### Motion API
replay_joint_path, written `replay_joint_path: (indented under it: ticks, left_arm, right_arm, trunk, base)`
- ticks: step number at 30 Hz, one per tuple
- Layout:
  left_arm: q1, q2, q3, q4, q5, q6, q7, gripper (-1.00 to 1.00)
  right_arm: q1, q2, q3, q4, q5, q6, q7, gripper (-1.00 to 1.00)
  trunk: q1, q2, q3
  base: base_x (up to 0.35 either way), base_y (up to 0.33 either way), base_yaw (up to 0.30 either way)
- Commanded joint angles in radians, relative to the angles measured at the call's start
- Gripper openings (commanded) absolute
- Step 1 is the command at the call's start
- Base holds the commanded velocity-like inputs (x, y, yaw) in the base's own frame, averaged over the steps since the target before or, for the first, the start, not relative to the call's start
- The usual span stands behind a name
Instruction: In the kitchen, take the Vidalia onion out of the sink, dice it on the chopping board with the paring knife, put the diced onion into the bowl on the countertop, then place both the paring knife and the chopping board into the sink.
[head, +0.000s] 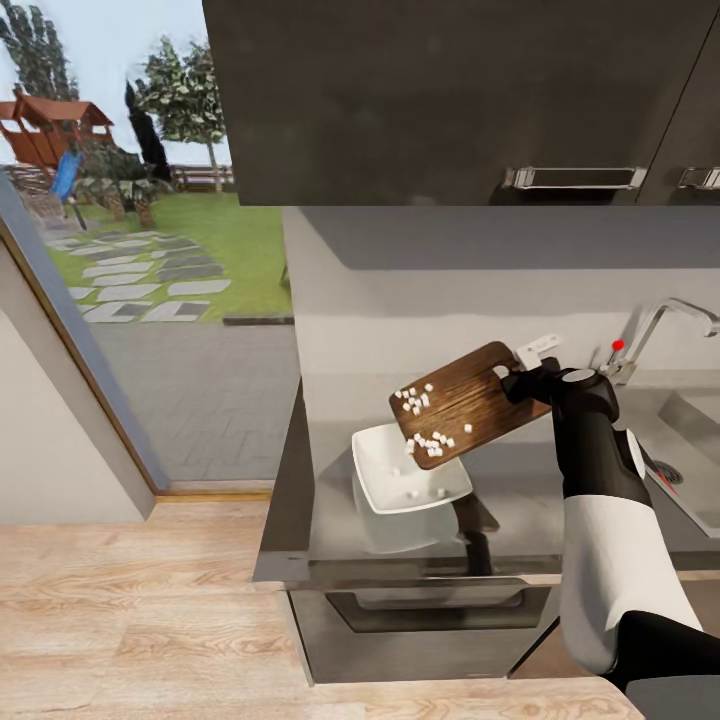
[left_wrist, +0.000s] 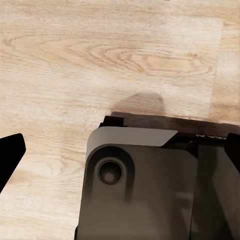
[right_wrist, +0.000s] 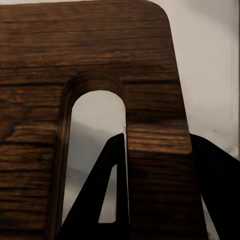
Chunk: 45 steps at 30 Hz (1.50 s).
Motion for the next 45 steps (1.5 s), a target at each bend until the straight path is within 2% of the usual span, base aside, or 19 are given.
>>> replay_joint_path:
  ticks: [1, 9, 16, 25, 32, 39, 45]
  left_arm:
    - [-0.002, -0.001, -0.009, 0.004, 0.007, -0.007, 0.002, 1.0]
    - [-0.002, -0.001, -0.009, 0.004, 0.007, -0.007, 0.002, 1.0]
    - [-0.002, -0.001, -0.009, 0.004, 0.007, -0.007, 0.002, 1.0]
    - [-0.002, -0.001, -0.009, 0.004, 0.007, -0.007, 0.002, 1.0]
    - [-0.002, -0.001, -0.009, 0.004, 0.007, -0.007, 0.002, 1.0]
    - [-0.002, -0.001, -0.009, 0.004, 0.007, -0.007, 0.002, 1.0]
    - [-0.002, -0.001, -0.009, 0.004, 0.007, -0.007, 0.002, 1.0]
  right_arm:
    - [-0.001, 0.0, -0.001, -0.002, 0.01, 0.002, 0.008, -1.0]
    - [-0.001, 0.0, 0.003, -0.007, 0.015, 0.003, -0.02, -1.0]
    - [-0.001, 0.0, 0.066, -0.012, 0.015, 0.003, -0.071, -1.0]
    - [-0.001, 0.001, 0.081, -0.012, 0.017, 0.003, -0.105, -1.0]
    - [-0.001, 0.003, 0.097, -0.012, 0.08, 0.003, -0.124, -1.0]
    - [-0.001, 0.003, 0.104, -0.012, 0.09, 0.003, -0.129, -1.0]
    - [-0.001, 0.003, 0.131, -0.012, 0.089, 0.003, -0.161, -1.0]
  trunk:
    - [0.0, -0.001, -0.001]
    - [0.0, -0.001, -0.001]
    - [0.0, -0.001, -0.001]
    - [0.0, -0.001, -0.001]
    - [0.0, -0.001, -0.001]
    - [0.0, -0.001, -0.001]
    - [0.0, -0.001, -0.001]
  base:
    - [0.0, 0.0, 0.0]
    - [0.0, 0.0, 0.0]
    - [0.0, 0.0, 0.0]
    - [0.0, 0.0, 0.0]
    - [0.0, 0.0, 0.0]
    - [0.0, 0.0, 0.0]
    - [0.0, 0.0, 0.0]
